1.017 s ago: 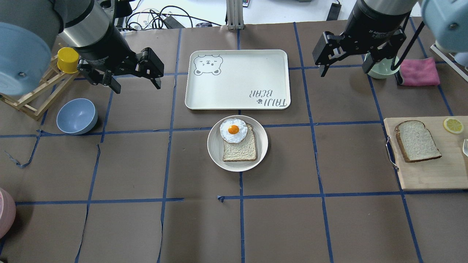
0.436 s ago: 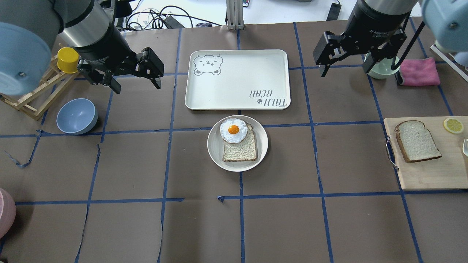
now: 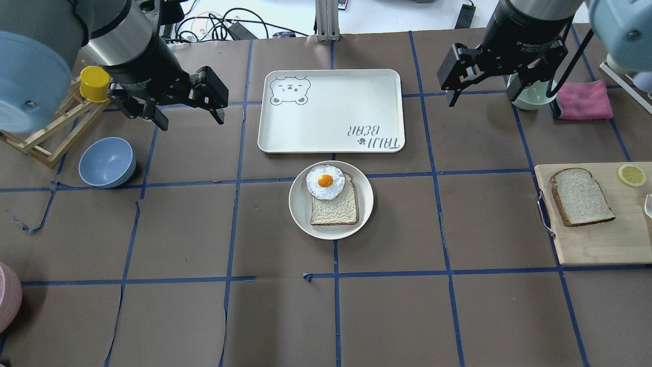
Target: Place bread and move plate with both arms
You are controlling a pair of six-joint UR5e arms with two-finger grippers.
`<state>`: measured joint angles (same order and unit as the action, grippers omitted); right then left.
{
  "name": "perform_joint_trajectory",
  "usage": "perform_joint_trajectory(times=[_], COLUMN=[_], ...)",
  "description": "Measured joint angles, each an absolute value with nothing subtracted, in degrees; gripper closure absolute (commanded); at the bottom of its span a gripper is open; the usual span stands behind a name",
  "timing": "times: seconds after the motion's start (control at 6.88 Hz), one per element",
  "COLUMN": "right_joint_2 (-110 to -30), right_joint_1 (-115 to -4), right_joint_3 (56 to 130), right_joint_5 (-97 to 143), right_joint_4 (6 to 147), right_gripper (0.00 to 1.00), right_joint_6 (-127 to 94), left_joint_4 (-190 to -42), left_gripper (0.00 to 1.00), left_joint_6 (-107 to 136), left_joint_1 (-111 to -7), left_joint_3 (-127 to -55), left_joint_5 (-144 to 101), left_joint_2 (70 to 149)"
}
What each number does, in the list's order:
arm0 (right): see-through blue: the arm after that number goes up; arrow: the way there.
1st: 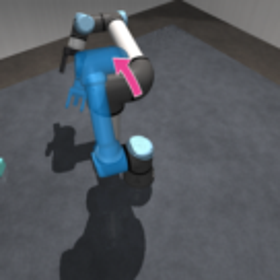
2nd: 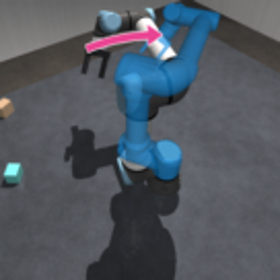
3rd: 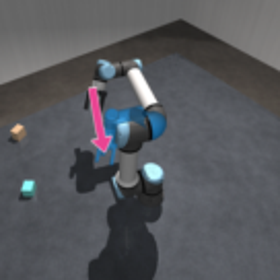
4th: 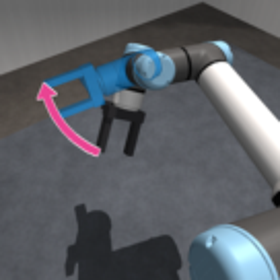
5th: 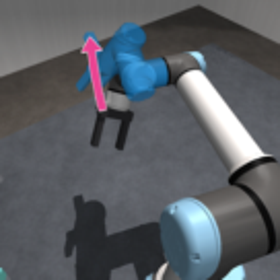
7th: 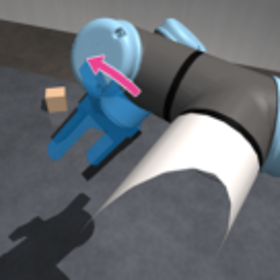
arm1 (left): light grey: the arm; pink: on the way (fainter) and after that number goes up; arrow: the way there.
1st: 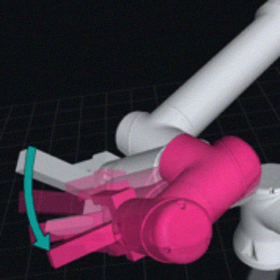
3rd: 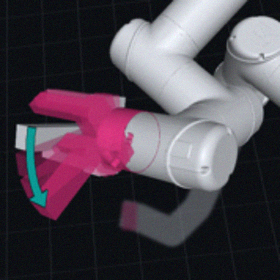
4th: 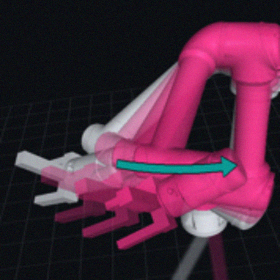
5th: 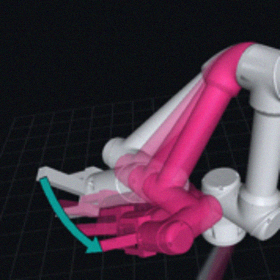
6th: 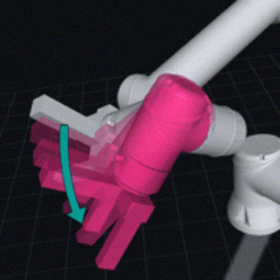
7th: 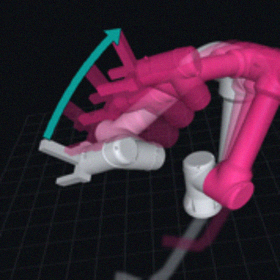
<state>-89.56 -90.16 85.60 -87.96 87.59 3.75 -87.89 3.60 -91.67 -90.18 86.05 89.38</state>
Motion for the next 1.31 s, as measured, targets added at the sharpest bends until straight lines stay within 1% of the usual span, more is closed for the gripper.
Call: perform_joint_trajectory(times=[1.02,1.16,1.31], right_joint_2=[-89.42,-89.0,-88.1], right_joint_1=[-89.74,-87.82,-83.4], right_joint_3=[85.61,85.62,85.81], right_joint_5=[-87.87,-87.62,-87.18], right_joint_4=[88.25,88.38,88.22], right_gripper=[0.0,0.0,0.0], right_joint_6=[3.88,4.04,5.47], left_joint_4=[-87.89,-87.89,-87.89], left_gripper=[0.0,0.0,0.0], left_joint_6=[3.6,3.6,3.6], left_joint_1=[-91.67,-91.67,-91.67], left_joint_3=[-90.11,-90.09,-90.09], left_joint_5=[86.05,86.04,86.05], left_joint_2=[89.38,89.38,89.38])
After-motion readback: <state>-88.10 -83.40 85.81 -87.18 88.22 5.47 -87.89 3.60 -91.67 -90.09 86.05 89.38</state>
